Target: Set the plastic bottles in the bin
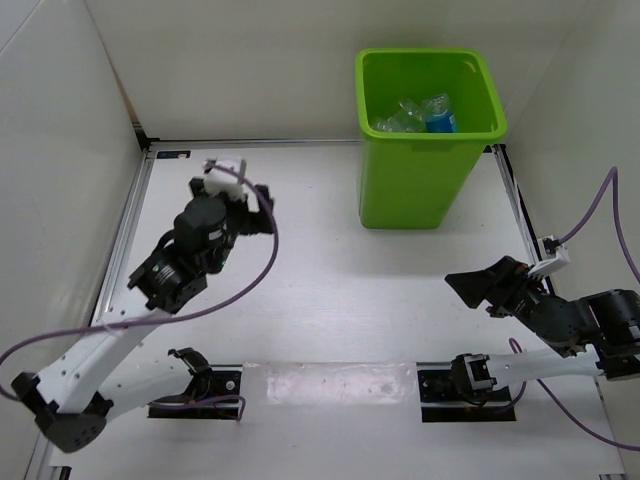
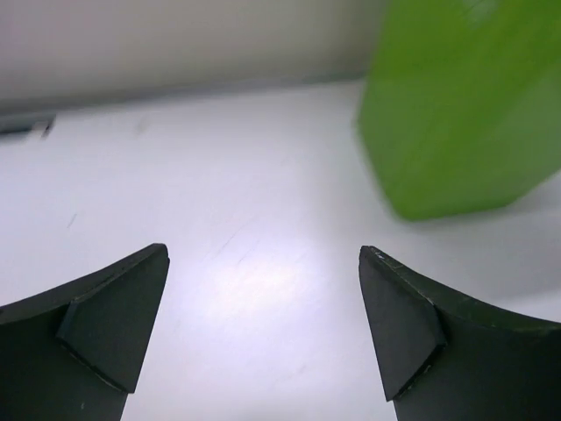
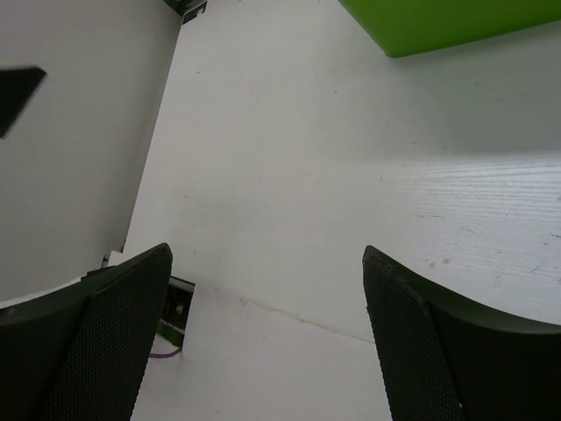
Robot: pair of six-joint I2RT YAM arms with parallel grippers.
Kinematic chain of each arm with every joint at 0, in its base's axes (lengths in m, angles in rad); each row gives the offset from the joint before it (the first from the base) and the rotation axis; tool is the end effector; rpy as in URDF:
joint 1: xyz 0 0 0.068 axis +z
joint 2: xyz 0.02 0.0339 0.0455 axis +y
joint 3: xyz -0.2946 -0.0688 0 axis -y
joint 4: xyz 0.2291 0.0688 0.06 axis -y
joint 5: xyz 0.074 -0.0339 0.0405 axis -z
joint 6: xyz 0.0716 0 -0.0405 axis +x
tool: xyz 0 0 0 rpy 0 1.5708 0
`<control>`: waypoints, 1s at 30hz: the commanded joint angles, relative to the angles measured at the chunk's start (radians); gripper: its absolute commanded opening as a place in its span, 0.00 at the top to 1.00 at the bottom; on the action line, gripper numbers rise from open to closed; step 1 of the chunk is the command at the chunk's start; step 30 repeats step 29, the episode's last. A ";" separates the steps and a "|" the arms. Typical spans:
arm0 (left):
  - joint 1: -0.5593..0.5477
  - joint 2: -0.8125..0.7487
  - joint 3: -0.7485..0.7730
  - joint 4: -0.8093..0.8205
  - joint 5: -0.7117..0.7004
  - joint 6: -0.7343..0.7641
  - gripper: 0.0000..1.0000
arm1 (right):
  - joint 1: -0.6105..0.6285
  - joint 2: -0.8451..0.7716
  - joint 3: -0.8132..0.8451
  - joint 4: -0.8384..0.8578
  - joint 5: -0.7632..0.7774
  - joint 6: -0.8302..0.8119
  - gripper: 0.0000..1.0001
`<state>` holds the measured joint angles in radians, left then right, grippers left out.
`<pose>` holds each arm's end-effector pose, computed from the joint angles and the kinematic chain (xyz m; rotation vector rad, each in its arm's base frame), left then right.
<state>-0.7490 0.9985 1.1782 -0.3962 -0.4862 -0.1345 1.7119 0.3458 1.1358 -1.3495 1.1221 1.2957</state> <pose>0.1760 -0.1180 0.4316 0.1947 1.7557 -0.2070 0.0708 -0.0399 0.3626 0.2406 1.8882 0.9175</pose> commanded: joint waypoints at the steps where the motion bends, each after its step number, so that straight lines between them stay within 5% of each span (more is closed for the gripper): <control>1: 0.031 -0.074 -0.111 -0.275 -0.205 -0.129 0.00 | -0.015 0.013 0.007 -0.298 0.035 0.019 0.10; 6: 0.033 -0.283 -0.258 -0.366 -0.362 -0.263 0.00 | -0.029 0.027 0.012 -0.298 0.028 0.013 0.10; 14: 0.034 -0.535 -0.651 0.005 -0.396 -0.111 0.00 | -0.054 0.018 0.004 -0.284 0.027 -0.006 0.10; 30: 0.043 -0.479 -0.776 0.166 -0.626 -0.126 0.00 | -0.104 0.048 0.005 -0.293 0.025 0.005 0.10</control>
